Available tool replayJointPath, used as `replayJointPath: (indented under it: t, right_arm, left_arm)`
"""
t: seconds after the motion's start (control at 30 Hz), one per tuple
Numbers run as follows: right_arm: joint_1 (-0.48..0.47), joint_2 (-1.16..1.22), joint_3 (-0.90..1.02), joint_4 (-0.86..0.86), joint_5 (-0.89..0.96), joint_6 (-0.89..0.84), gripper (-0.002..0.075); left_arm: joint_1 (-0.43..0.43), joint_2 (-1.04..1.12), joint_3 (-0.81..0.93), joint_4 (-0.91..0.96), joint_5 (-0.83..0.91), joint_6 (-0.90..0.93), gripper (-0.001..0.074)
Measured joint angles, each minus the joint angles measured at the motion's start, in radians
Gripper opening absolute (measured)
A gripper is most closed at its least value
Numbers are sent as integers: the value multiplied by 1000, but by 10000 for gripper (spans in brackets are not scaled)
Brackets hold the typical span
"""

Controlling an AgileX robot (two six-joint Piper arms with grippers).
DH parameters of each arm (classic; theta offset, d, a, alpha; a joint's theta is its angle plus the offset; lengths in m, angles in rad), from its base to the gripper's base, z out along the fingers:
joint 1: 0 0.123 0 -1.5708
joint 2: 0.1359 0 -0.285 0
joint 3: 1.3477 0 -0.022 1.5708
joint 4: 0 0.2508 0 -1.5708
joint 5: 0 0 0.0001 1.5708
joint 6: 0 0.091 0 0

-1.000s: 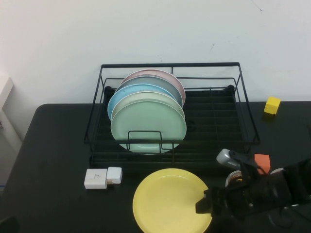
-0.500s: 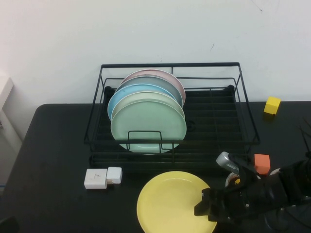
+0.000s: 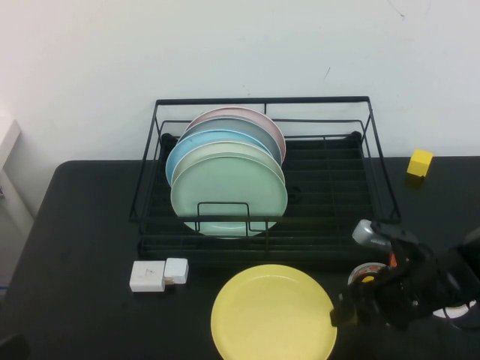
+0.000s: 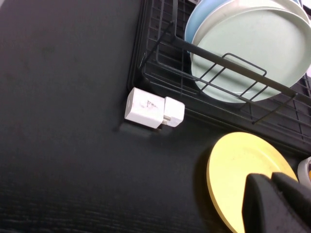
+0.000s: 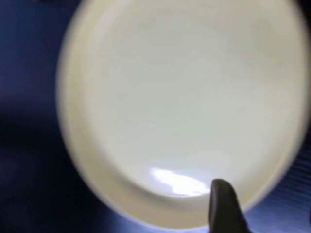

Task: Place plate on rack
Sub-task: Pick up the plate from the table

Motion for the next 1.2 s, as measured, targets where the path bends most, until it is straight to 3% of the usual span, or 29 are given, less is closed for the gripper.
replayJointPath:
  t: [0.3, 0.93, 1.07, 1.2]
  right_arm:
    - [-3, 147, -43, 24, -2, 36, 356]
    - [38, 220, -125, 121, 4, 39, 347]
    - [38, 227, -131, 120, 4, 39, 287]
    - [38, 232, -137, 118, 0, 39, 132]
  left_arm:
    - [0, 0, 0, 0, 0, 0, -1]
    - [0, 0, 0, -19, 0, 0, -1]
    - [0, 0, 0, -19, 0, 0, -1]
    - [0, 0, 0, -24, 0, 0, -1]
